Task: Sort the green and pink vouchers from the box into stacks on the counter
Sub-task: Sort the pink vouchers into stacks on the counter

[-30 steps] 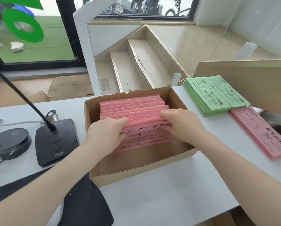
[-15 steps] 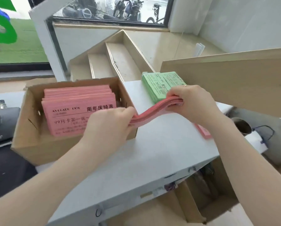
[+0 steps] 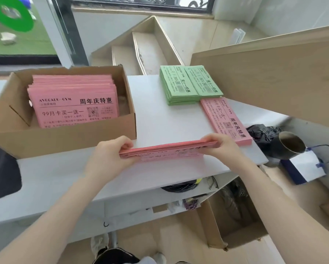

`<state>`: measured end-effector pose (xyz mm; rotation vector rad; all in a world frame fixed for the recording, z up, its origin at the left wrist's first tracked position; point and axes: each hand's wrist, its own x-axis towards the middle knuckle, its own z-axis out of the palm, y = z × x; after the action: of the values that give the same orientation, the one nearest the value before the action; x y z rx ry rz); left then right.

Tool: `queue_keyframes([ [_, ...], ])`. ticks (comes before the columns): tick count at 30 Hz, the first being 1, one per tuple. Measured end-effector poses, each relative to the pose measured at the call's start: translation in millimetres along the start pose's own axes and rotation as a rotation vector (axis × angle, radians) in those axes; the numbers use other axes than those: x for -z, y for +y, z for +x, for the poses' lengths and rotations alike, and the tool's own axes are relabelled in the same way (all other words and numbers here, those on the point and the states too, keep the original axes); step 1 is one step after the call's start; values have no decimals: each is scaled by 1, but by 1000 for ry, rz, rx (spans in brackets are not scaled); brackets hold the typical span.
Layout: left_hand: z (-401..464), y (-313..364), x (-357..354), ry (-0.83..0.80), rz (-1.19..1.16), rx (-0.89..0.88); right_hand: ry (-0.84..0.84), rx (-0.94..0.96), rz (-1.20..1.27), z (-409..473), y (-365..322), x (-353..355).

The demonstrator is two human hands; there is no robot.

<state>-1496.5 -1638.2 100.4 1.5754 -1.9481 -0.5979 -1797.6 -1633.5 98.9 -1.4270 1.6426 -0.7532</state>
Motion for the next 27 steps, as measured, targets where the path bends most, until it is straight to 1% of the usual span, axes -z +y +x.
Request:
queue_keyframes([
  [2, -2, -13, -2, -7, -348, 118, 25, -31, 235, 2, 8, -5],
  [4, -5, -21, -9, -27, -669, 212, 21, -30, 384, 4, 12, -13],
  [5, -6, -23, -15, -32, -743, 238, 6, -17, 436, 4, 12, -18],
  [6, -7, -24, -20, -42, -763, 246, -5, 1, 470, 4, 10, -24],
  [10, -4, -20, -36, -67, -774, 185, 53, 12, 446, 7, 5, -50],
  [13, -1, -17, -40, -68, -809, 159, 129, 22, 494, 7, 2, -56],
  [15, -2, -15, -40, -68, -823, 125, 163, 61, 515, 2, -2, -53],
  [18, 0, -11, -37, -6, -845, 93, 182, 163, 531, -4, -10, -43],
  [19, 2, -12, -36, -18, -830, 83, 181, 177, 524, -3, -9, -40],
  [20, 4, -15, -36, -59, -786, 67, 176, 171, 501, -2, -7, -37],
  [22, 8, -23, -41, -191, -650, 54, 157, 114, 407, 0, 4, -35],
  [24, 10, -31, -46, -288, -534, 68, 136, 57, 341, -1, 15, -36],
  [27, 16, -30, -49, -295, -432, 109, 119, 53, 301, -6, 21, -35],
])
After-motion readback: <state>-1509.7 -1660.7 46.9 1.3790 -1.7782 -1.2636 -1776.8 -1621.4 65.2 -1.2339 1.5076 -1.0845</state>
